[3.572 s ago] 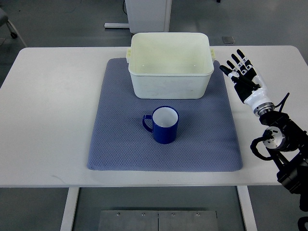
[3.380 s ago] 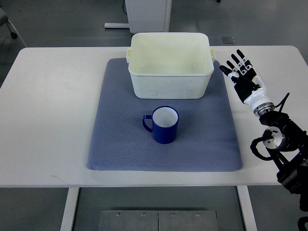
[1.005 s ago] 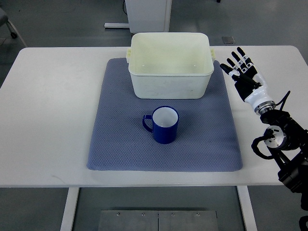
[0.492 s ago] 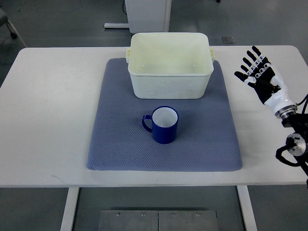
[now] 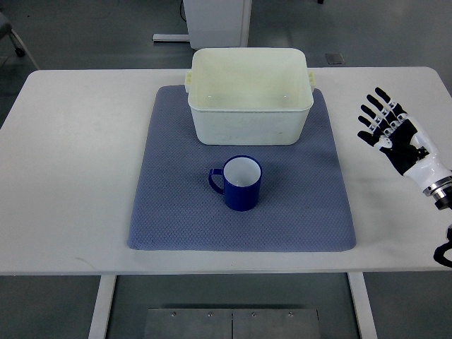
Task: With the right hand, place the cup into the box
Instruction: 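Move the right hand inward toward the blue mug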
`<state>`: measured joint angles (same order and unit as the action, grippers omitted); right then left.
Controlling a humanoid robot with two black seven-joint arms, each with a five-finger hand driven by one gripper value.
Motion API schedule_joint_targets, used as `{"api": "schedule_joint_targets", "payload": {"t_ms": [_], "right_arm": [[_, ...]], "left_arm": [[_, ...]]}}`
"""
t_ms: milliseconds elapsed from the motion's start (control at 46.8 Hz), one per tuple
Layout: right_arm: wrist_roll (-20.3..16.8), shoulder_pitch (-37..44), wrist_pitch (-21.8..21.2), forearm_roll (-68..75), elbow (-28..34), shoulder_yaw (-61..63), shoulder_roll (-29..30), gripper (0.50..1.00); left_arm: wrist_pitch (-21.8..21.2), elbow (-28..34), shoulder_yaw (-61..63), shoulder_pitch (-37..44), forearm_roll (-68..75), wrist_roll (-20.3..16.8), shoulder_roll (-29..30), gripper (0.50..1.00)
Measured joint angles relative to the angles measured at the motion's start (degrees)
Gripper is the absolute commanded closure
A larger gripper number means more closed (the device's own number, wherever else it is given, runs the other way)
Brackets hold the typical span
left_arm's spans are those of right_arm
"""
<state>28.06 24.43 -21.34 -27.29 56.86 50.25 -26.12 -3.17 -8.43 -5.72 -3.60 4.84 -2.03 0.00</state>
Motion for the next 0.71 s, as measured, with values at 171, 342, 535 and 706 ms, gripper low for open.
{"api": "schedule_joint_targets", "payload": {"t_ms": [171, 342, 535, 706], "right_arm": [[-0.02, -1.00, -1.90, -0.13, 2.56, -2.23, -0.51, 0.500], [0.10, -1.39, -2.04, -0.30, 3.69, -3.27, -0.42, 0.500], [0.67, -1.49, -3.19, -0.65, 4.37, -3.49, 0.09, 0.500], [0.85, -1.83, -3.63, -0.84, 5.63, -4.46, 0.27, 0.500]], "left_arm": [[0.00, 0.00, 0.00, 0.00, 0.00, 0.01, 0.00, 0.500], [0.00, 0.00, 0.00, 0.00, 0.00, 0.01, 0.00, 0.500], [0.00, 0.00, 0.00, 0.00, 0.00, 0.00, 0.00, 0.500], [0.00, 0.01, 0.00, 0.00, 0.00, -0.02, 0.00, 0.500]]}}
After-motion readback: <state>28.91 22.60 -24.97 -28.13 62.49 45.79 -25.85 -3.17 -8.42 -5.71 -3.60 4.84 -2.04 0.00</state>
